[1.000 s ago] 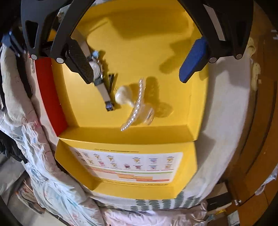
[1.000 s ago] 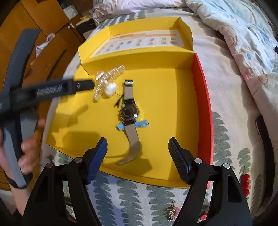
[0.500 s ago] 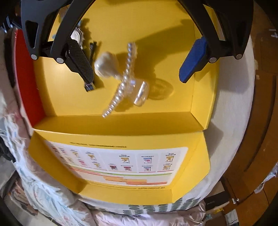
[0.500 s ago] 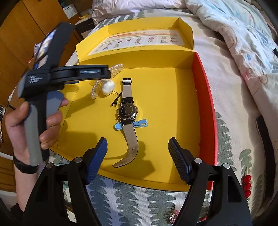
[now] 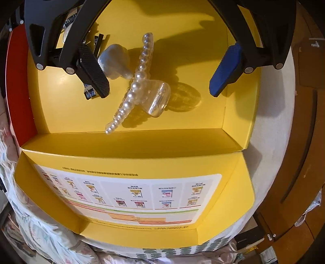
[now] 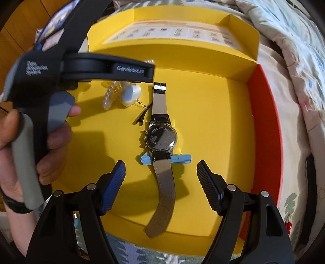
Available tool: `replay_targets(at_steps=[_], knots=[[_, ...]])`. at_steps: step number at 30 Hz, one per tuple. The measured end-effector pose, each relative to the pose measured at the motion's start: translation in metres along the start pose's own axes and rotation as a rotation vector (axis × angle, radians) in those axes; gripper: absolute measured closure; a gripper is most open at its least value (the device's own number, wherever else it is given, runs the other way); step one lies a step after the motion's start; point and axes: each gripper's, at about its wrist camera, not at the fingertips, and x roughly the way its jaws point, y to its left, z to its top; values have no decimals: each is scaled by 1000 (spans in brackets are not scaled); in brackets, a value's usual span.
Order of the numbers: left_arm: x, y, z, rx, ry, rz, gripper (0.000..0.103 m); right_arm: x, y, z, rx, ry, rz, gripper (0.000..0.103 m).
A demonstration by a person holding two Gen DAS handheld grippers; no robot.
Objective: Organize jewelry
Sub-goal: 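Close left tool on the pearl hair clip while right tool grasps the watch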
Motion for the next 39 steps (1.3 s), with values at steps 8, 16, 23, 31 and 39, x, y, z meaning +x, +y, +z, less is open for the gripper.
replay_targets(at_steps=[8,16,23,31,39], knots=[[16,2,7,-5,35,-12,6,19,7,18,-34,33,-50,28],[25,5,9,1,46,32,6,35,7,34,-29,61,-46,28],[23,3,10,6,41,-3,22,36,8,38,-22,42,-68,31],[15,-2,12,16,35,-44,57,31,14,30,-17,35,-111,60],[11,3,7,18,32,-35,58,22,10,30,21,31,-57,61]])
